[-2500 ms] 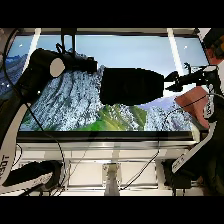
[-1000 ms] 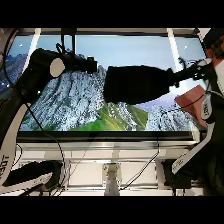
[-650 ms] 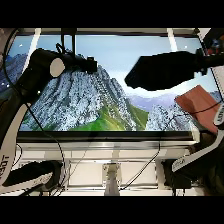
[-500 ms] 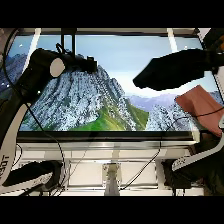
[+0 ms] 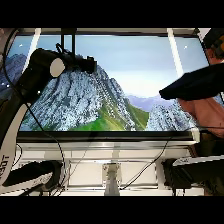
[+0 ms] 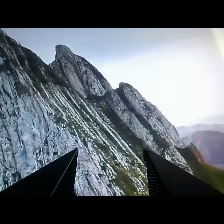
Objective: Fold the clothes and pants, and hang the long-sleeved shirts on hangers.
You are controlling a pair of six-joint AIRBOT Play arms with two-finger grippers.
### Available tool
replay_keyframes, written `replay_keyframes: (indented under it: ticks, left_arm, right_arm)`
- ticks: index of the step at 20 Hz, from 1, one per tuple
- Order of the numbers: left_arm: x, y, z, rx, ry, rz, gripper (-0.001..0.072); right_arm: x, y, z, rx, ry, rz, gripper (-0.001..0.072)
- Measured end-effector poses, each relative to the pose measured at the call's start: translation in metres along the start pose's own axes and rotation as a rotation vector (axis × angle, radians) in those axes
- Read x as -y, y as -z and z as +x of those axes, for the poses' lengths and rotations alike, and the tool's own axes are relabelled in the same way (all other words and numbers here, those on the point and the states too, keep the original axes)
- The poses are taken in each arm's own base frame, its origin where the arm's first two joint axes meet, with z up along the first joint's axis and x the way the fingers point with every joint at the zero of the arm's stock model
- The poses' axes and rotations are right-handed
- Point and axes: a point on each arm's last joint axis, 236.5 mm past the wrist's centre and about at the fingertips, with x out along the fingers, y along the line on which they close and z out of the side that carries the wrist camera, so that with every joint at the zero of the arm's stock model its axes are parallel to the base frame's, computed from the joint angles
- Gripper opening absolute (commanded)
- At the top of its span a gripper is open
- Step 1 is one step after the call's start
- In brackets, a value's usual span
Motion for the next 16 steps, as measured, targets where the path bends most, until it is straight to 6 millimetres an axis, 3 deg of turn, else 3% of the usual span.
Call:
replay_keyframes:
  ticks: [4,12,15,16]
  left_arm:
    - [0.0,0.0,0.0,0.0,0.0,0.0,0.0474]
    - [0.0,0.001,0.0,-0.002,0.002,-0.002,0.0474]
    - [0.001,0.001,0.0,-0.004,0.004,-0.004,0.0474]
    - [0.001,0.001,0.0,-0.004,0.004,-0.004,0.0474]
  right_arm:
    - [0.05,-0.006,-0.041,0.076,0.026,0.118,0.0032]
    - [0.179,0.025,-0.059,0.03,0.391,0.358,0.0034]
    - [0.215,0.038,-0.074,0.014,0.549,0.411,0.0036]
    - [0.224,0.042,-0.079,0.009,0.597,0.426,0.008]
